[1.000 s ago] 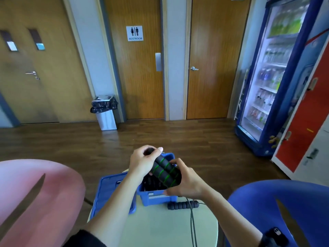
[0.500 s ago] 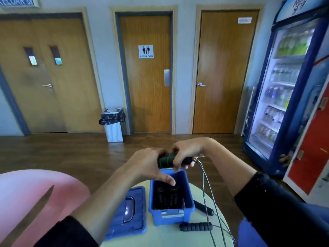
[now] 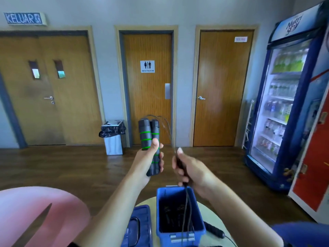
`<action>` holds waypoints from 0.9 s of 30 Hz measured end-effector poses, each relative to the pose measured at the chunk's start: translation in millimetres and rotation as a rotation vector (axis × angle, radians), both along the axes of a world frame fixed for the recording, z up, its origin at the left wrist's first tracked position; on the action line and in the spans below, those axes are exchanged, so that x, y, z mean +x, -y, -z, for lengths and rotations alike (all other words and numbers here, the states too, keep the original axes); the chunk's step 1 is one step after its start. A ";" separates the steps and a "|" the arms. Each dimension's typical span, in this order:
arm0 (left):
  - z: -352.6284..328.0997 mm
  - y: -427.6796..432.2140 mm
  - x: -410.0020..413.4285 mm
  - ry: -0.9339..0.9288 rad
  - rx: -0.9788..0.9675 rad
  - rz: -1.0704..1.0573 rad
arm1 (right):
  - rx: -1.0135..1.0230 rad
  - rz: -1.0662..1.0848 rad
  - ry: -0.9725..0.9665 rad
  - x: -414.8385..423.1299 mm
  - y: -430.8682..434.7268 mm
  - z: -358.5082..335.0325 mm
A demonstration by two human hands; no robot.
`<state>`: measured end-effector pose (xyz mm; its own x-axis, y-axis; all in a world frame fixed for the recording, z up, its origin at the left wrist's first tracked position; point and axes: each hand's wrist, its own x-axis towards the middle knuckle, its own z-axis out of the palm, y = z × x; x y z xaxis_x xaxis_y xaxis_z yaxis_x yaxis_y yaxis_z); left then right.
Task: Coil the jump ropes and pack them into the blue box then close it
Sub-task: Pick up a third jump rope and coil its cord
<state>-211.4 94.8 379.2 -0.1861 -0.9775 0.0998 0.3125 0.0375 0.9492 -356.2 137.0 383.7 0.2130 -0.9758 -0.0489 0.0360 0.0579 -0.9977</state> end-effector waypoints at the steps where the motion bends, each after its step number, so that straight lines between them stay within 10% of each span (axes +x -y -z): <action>1: -1.8 1.3 -4.3 -0.010 -0.009 0.021 | 0.019 -0.029 0.037 4.3 -5.1 6.5; 14: -4.3 -9.4 -49.0 -0.064 -0.007 0.183 | 0.054 -0.064 -0.040 -5.6 -19.8 31.7; 20: -15.2 -10.5 -45.4 -0.198 0.024 0.364 | 0.038 -0.270 -0.397 -39.0 -27.7 84.6; 27: -5.7 -14.8 -41.4 0.047 0.230 0.575 | -0.449 0.488 -0.661 -94.4 -20.0 43.2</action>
